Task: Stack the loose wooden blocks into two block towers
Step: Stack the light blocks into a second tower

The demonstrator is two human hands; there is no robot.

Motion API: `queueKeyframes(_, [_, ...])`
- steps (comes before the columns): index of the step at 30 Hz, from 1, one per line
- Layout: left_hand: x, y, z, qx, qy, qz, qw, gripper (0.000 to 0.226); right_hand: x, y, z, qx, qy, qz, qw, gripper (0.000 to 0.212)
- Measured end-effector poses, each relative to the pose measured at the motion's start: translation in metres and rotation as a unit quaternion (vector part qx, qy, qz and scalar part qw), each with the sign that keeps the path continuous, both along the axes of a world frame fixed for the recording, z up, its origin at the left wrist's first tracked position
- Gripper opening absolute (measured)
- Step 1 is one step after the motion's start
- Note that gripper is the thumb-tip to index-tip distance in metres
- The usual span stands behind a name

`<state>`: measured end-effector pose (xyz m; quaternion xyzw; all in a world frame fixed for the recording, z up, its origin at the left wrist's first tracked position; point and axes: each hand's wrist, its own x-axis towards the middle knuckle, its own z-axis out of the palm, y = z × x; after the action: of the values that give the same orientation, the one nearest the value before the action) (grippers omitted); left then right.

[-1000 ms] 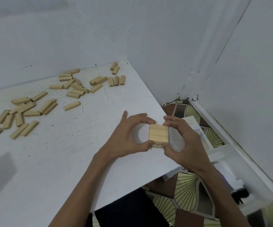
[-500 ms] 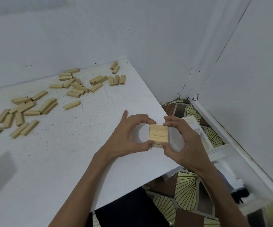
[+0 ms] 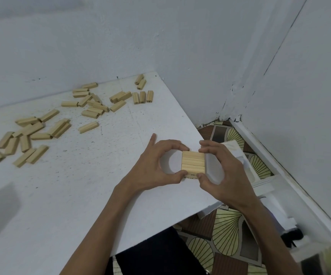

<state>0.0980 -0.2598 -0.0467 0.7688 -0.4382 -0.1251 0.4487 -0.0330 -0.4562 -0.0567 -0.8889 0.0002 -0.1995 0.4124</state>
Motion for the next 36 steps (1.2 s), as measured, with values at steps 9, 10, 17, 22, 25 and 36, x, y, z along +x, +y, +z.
queueKeyframes(9, [-0.001,0.002,0.002,-0.002,-0.005,0.001,1.000,0.062,0.000,-0.001,-0.003,-0.016,0.001,0.006,1.000,0.064])
queueKeyframes(10, [-0.001,0.002,0.003,-0.005,-0.002,0.000,1.000,0.062,0.000,-0.001,-0.004,-0.021,0.000,0.002,1.000,0.066])
queueKeyframes(17, [-0.001,0.008,0.014,-0.028,0.037,0.031,0.998,0.044,-0.001,0.001,0.007,-0.026,0.015,0.005,1.000,0.071])
queueKeyframes(22, [0.005,0.031,0.028,-0.017,0.022,0.089,0.996,0.029,0.003,0.008,0.037,-0.114,0.019,-0.003,0.993,0.059])
queueKeyframes(25, [0.011,0.061,0.032,0.004,-0.023,0.142,0.990,0.026,0.012,0.026,0.059,-0.169,-0.015,0.001,0.986,0.043])
queueKeyframes(36, [0.027,0.193,0.024,0.154,-0.129,0.442,0.874,0.036,0.096,0.150,0.076,-0.240,0.076,0.146,0.957,0.037])
